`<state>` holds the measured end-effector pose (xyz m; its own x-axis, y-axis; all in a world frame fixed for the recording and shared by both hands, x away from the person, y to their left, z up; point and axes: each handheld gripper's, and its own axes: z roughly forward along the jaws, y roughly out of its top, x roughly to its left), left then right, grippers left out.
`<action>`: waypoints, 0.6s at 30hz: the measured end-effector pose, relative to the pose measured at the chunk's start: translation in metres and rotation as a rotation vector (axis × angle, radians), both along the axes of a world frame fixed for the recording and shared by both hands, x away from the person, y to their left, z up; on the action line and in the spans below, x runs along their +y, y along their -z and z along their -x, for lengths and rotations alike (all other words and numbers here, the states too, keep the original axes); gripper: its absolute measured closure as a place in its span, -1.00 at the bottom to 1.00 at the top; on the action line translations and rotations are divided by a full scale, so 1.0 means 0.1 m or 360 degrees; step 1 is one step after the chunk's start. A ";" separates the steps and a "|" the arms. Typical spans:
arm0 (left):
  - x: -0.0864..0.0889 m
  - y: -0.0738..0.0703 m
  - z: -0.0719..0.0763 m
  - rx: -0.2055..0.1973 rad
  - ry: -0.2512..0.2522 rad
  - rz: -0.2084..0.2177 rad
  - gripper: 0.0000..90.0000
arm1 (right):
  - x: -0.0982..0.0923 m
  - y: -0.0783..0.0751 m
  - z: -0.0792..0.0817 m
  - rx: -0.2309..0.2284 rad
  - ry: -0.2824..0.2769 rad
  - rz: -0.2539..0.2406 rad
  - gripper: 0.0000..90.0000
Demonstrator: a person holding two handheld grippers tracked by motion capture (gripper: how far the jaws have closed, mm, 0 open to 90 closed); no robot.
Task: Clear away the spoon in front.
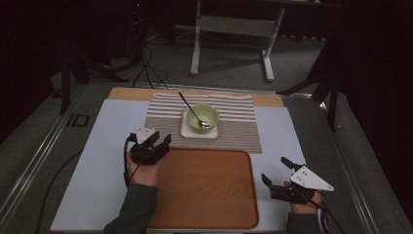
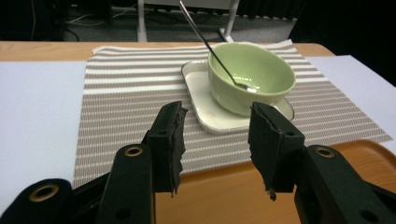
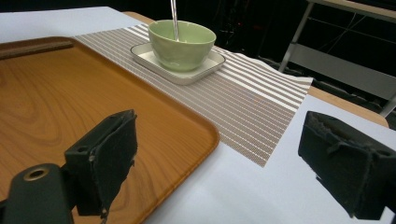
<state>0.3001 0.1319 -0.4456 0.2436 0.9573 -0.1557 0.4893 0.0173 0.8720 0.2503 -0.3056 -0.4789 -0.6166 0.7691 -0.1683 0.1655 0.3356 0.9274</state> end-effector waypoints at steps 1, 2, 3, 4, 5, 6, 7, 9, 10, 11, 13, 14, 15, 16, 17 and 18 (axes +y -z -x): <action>-0.01 -0.02 -0.04 -0.0010 0.0008 -0.0007 0.24 | 0.00 0.00 0.00 0.0000 0.0001 -0.0001 -0.75; -0.01 -0.02 -0.04 -0.0010 0.0008 -0.0007 0.24 | 0.00 0.00 0.00 0.0000 0.0001 -0.0001 -0.75; -0.03 -0.02 -0.09 -0.0011 0.0021 -0.0015 0.23 | 0.00 0.00 0.00 0.0004 0.0004 -0.0006 -0.75; -0.03 -0.02 -0.09 -0.0011 0.0021 -0.0015 0.23 | 0.00 0.00 0.00 0.0004 0.0004 -0.0006 -0.75; -0.03 -0.02 -0.14 -0.0011 0.0028 -0.0026 0.22 | 0.00 0.00 0.00 0.0003 0.0004 -0.0005 -0.75; -0.03 -0.02 -0.14 -0.0011 0.0028 -0.0026 0.22 | 0.00 0.00 0.00 0.0003 0.0004 -0.0005 -0.75; -0.04 0.00 -0.21 0.0010 0.0024 -0.0022 0.22 | 0.00 0.00 0.00 0.0006 0.0001 -0.0001 -0.75; -0.03 0.01 -0.27 0.0027 0.0028 -0.0016 0.22 | 0.00 0.00 0.00 0.0005 -0.0001 0.0000 -0.75; -0.04 0.01 -0.29 0.0032 0.0026 -0.0016 0.22 | 0.00 0.00 0.00 0.0001 -0.0003 0.0000 -0.75; -0.04 0.01 -0.29 0.0032 0.0026 -0.0016 0.22 | 0.00 0.00 0.00 0.0001 -0.0003 0.0000 -0.75; -0.04 0.01 -0.34 0.0029 0.0026 -0.0014 0.22 | 0.00 0.00 0.00 0.0006 -0.0002 -0.0001 -0.75; -0.04 0.01 -0.36 0.0025 0.0027 -0.0015 0.22 | 0.00 0.00 0.00 0.0008 0.0000 -0.0002 -0.75; -0.04 0.01 -0.37 0.0018 0.0028 -0.0012 0.21 | 0.00 0.00 0.00 0.0008 0.0000 -0.0002 -0.75; -0.04 0.01 -0.39 0.0013 0.0023 -0.0005 0.19 | 0.00 0.00 0.00 0.0009 -0.0001 -0.0001 -0.75; -0.03 0.01 -0.41 0.0008 0.0019 0.0001 0.18 | 0.00 0.00 0.00 0.0010 -0.0001 -0.0001 -0.75; -0.03 0.01 -0.43 0.0010 0.0025 0.0009 0.18 | 0.00 0.00 0.00 0.0011 -0.0002 0.0000 -0.75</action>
<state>0.3427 0.1289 -0.4464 0.2575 0.9525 -0.1624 0.4947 0.0144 0.8689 0.2506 -0.3053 -0.4791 -0.6188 0.7682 -0.1642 0.1712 0.3359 0.9262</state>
